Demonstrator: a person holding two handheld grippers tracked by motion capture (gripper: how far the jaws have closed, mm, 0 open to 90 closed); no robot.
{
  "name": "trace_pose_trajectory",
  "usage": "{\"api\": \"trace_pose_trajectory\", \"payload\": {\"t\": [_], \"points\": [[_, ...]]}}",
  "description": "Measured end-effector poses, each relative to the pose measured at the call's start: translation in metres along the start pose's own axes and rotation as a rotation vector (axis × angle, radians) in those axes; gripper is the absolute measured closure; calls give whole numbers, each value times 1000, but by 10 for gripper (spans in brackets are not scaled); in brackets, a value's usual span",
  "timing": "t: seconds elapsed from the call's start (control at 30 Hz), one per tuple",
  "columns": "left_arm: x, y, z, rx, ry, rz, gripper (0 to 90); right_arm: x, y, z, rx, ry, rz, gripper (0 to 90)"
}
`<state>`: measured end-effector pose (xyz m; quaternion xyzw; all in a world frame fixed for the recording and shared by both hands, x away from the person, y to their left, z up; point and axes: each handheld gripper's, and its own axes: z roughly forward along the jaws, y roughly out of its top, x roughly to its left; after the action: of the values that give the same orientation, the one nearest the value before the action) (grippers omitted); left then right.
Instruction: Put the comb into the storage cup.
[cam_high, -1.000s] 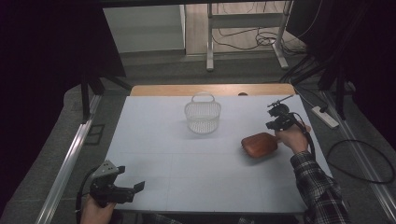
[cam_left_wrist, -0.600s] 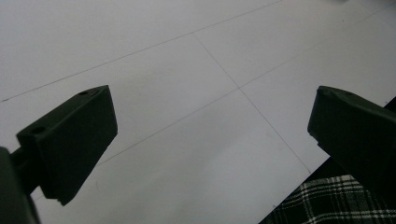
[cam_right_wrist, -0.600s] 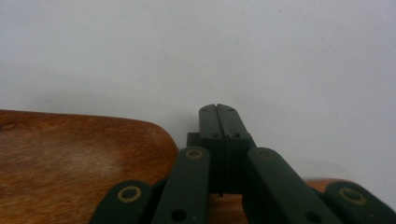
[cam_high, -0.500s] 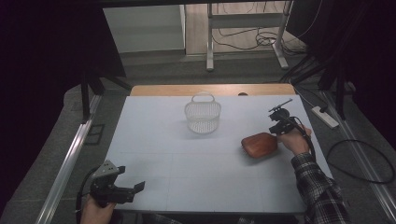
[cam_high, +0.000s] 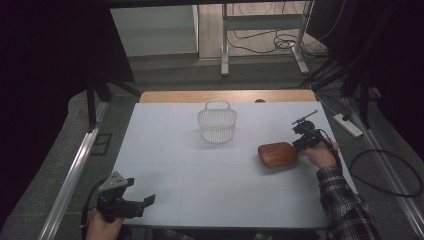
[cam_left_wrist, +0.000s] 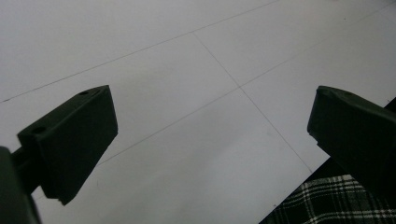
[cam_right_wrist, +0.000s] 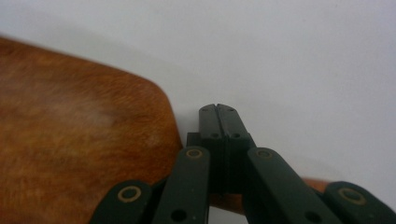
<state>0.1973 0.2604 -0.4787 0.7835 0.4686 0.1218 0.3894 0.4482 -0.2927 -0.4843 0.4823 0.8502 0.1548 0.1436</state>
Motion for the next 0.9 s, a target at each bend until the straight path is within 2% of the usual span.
{"api": "trace_pose_trajectory", "payload": {"t": [0.1, 0.3, 0.63, 0.9], "points": [[0, 0, 0, 0, 1, 0, 16, -1, -9, -4, -3, 14, -21, 897], [0, 0, 0, 1, 2, 0, 17, -3, -26, -11, -5, 49, -11, 897], [-1, 1, 1, 6, 5, 7, 18, 5, -47, -23, -17, 64, -21, 897], [-1, 1, 1, 5, 7, 9, 19, 11, -59, -29, -30, 89, -10, 897]]}}
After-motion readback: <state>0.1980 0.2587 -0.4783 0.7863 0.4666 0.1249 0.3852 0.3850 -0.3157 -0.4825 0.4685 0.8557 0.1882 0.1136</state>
